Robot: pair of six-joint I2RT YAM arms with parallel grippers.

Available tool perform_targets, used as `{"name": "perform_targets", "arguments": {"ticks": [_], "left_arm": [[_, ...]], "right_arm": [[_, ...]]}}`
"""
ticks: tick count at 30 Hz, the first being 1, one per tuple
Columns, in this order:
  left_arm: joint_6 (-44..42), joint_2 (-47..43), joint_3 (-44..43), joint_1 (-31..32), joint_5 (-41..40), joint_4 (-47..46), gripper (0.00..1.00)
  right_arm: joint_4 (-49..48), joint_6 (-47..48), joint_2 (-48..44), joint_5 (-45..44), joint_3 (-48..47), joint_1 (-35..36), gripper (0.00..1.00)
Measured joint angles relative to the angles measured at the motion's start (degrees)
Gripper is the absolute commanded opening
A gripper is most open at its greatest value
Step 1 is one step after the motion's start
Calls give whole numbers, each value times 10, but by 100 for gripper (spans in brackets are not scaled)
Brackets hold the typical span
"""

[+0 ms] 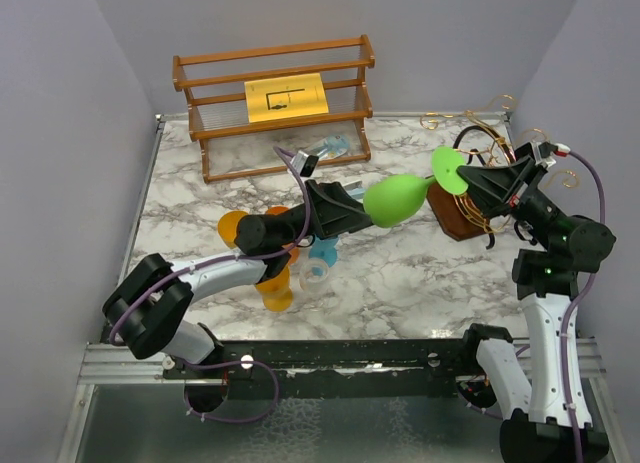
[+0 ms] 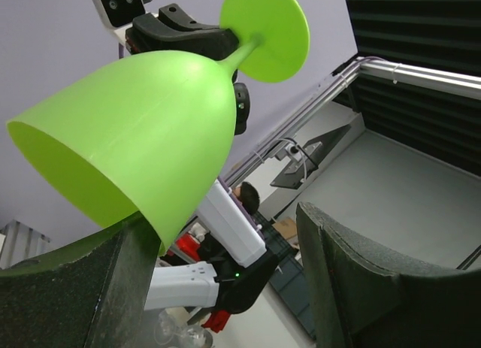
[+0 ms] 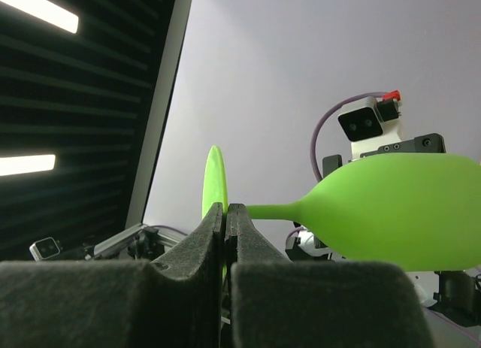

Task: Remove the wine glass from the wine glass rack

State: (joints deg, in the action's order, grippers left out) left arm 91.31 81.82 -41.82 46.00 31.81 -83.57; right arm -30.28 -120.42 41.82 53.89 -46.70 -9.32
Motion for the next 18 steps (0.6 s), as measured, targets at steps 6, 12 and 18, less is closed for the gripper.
{"name": "perform_targets", "arguments": {"ticks": [6,12,18], "left_arm": [[18,7,1,2,-21,-30,58],[31,27,1,5,-33,-35,38],[32,35,1,6,-39,-35,17]], "right_arm": [[8,-3,-8,-1,6,0,1],[37,-4,-12,-1,7,0,2],[75,12,-22,-7,7,0,8]]}}
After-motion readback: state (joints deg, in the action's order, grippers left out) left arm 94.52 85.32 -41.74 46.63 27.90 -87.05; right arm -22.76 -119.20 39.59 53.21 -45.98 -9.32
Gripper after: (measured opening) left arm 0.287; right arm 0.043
